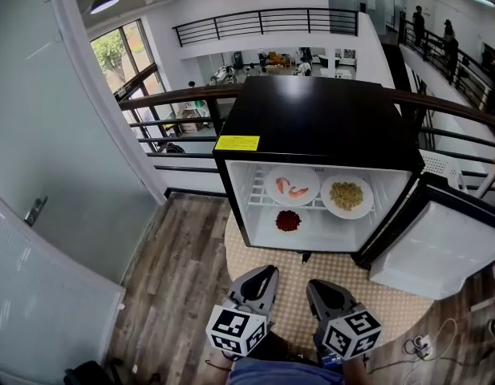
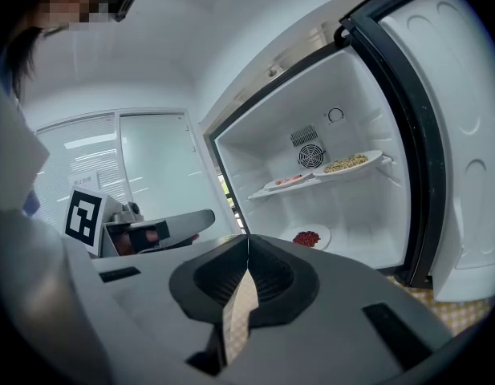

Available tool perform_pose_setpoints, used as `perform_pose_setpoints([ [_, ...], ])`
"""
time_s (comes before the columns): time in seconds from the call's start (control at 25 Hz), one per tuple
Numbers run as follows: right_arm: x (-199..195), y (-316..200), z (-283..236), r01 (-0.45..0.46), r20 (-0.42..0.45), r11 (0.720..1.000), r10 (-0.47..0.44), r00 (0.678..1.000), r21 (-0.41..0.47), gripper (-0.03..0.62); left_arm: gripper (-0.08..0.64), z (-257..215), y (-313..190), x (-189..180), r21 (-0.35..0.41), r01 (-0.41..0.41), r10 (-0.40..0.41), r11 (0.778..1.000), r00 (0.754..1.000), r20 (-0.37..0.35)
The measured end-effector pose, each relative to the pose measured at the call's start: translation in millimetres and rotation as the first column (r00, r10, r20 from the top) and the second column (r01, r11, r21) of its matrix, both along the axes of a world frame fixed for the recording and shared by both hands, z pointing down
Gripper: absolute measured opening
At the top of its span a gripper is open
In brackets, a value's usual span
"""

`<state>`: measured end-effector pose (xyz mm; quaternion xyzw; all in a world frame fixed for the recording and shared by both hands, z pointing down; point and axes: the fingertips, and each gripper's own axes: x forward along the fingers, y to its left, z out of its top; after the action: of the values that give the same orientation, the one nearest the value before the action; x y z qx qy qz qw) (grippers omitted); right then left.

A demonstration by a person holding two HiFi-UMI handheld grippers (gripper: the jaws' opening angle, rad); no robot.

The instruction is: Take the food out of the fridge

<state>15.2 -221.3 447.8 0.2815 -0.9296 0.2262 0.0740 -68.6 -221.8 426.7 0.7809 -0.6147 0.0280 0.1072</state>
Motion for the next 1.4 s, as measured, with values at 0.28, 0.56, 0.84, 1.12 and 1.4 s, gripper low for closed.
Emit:
perform_pose_setpoints([
  [0.28, -16, -44, -9, -0.081, 0.004, 0.997, 0.081, 0.997, 0.009, 0.017, 0.020, -12, -55, -17, 0.020, -0.065, 0.065, 0.998, 0.998, -0.011],
  [0.56, 2, -101, -6, -0.253, -0.014, 0.967, 0.253, 0.967, -0.007, 0.018, 0.020, -9, -96, -8, 0.013, -0.187, 0.188, 0.982, 0.981, -0.040],
  [0.84, 23, -140, 5, -0.383, 0.043, 0.919, 0.388, 0.921, -0.090, 0.018, 0.020, -4, -125, 18, 0.002, -0.335, 0.335, 0.942, 0.940, -0.059],
  [1.12, 34, -170, 8, -0.392, 0.234, 0.877, 0.458, 0.858, -0.277, 0.138, 0.020, -2, -143, 32, 0.006, -0.417, 0.417, 0.909, 0.907, -0.064],
  [1.4, 49, -190, 9, -0.441, 0.303, 0.765, 0.609, 0.733, -0.469, 0.161, 0.020, 5, -150, 35, 0.000, -0.453, 0.452, 0.891, 0.889, -0.069],
])
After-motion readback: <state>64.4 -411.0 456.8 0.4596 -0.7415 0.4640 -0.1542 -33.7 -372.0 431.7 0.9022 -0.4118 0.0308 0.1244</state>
